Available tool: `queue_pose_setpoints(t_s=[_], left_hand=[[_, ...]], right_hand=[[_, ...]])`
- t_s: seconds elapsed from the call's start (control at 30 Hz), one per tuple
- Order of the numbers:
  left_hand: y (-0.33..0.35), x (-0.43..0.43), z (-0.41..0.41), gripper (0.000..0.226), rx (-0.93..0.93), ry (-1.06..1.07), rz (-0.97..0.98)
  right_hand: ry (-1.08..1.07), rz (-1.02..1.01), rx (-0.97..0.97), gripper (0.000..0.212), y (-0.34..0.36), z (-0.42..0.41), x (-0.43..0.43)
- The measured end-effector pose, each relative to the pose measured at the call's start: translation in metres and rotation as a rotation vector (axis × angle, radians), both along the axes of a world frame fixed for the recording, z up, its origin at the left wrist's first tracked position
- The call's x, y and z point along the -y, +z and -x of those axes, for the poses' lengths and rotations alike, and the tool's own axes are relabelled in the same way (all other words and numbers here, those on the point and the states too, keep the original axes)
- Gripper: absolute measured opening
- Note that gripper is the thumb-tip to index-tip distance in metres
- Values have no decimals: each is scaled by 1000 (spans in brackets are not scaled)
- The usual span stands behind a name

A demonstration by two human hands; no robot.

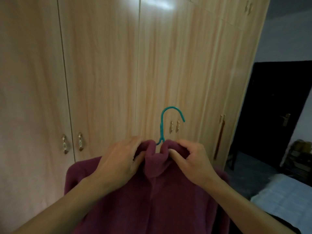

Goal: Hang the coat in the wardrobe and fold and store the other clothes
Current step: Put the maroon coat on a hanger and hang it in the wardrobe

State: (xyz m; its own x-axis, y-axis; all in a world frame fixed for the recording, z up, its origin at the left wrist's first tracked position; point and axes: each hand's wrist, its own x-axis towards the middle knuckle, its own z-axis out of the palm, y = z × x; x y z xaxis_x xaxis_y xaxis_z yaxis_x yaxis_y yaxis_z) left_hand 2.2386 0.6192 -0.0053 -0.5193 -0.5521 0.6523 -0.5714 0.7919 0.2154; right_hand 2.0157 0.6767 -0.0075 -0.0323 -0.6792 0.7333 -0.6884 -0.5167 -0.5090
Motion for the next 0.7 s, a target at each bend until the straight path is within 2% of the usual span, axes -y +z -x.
queue_pose_setpoints(t_s=[0.1,0.13,0.2,0.27,0.37,0.53,0.7], left_hand=[[-9,10,-22,12,-66,118,57],[-11,13,-29,19,-94,159,70],[-16,26,-41,11,-126,230,65],[-20,40,-54,22,-156,300,56],[-25,60,-72,28,-222,354,43],[-28,80,-93,26,-359,445,32],[-30,98,-114,22,-397,566,70]], right_hand=[[103,-97,-29,22,3,-19,26],[144,-137,-35,19,4,-23,37],[218,-185,-77,19,7,-31,60],[271,-202,-149,25,12,-39,86],[309,-172,-298,31,19,-51,123],[403,-78,-435,22,24,-70,178],[519,-35,-429,35,31,-95,230]])
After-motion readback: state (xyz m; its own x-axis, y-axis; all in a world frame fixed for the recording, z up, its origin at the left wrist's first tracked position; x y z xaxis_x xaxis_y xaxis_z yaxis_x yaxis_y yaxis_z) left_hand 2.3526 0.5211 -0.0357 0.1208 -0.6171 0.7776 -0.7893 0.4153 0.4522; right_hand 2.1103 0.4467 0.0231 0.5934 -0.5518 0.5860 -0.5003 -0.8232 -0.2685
